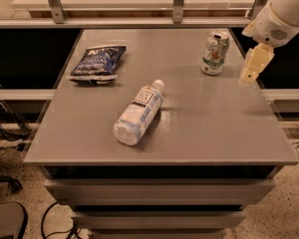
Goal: Move 7up can near blue chip bag
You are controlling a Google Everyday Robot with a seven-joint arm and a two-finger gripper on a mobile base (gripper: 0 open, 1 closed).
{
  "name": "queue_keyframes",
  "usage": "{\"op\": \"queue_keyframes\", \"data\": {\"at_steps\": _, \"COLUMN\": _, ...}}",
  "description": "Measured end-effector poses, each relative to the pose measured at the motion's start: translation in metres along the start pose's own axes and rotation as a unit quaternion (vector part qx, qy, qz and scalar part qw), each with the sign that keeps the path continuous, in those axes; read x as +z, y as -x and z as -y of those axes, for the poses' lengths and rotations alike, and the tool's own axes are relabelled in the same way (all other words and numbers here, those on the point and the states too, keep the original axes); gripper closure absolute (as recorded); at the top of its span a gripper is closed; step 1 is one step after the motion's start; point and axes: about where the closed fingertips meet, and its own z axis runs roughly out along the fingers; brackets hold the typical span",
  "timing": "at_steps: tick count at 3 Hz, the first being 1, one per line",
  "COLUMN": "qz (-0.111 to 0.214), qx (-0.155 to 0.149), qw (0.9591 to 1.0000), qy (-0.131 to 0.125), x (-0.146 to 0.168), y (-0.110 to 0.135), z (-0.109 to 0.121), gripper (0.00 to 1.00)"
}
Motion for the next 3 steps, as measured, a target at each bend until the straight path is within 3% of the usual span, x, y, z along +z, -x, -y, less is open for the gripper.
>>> {"op": "queue_keyframes", "data": {"at_steps": 3, "qz": 0.028, "qx": 0.02, "qw": 0.9994, "qy": 0.005, "x": 0.026, "y": -0.002, "z": 0.018, "gripper": 0.0}}
